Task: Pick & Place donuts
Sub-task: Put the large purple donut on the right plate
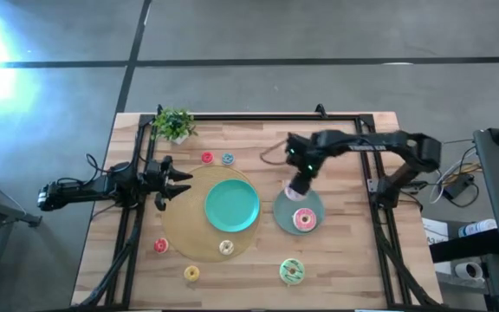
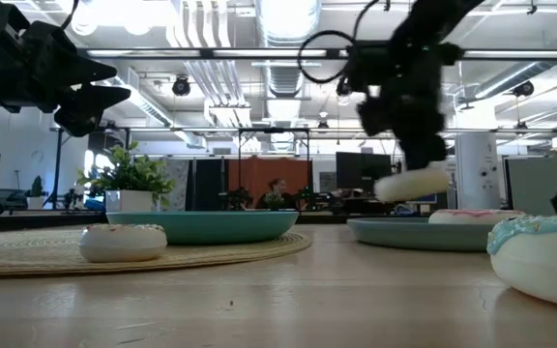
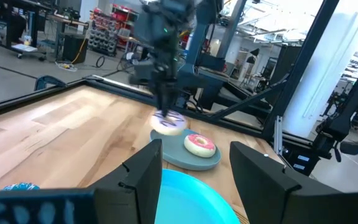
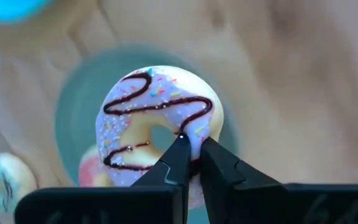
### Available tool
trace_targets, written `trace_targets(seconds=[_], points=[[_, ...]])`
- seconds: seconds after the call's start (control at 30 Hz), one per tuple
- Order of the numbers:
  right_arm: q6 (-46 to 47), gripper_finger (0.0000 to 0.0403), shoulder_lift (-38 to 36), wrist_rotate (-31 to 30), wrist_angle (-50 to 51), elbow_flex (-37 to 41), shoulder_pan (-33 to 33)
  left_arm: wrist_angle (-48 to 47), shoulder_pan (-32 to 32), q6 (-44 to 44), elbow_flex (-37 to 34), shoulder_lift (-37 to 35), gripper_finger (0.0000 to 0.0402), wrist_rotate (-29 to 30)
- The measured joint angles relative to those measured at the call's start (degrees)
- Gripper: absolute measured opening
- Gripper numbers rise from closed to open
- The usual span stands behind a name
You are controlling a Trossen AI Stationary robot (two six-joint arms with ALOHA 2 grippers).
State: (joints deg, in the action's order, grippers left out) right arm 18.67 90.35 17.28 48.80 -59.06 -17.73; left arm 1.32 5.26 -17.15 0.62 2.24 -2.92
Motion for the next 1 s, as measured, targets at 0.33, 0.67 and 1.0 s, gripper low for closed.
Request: trace_targets(seconds=[0.33, 0.67, 1.0], points=[[23.72, 0.0022, -12.38, -9.75, -16.35, 17.66, 3.38, 0.00, -0.01, 0.00, -0.02, 0.02, 0.0163, 0.00], [25.11, 0.0070, -15.59, -6.63, -16.16, 20.22, 4.82, 0.00, 0.02, 0.00, -0.02, 0.02, 0.0163, 0.00], [26.70, 0.0156, -13.53, -9.14, -15.84, 19.74, 9.53, 0.00, -0.01, 0.00, 0.00, 0.02, 0.0163, 0.00]])
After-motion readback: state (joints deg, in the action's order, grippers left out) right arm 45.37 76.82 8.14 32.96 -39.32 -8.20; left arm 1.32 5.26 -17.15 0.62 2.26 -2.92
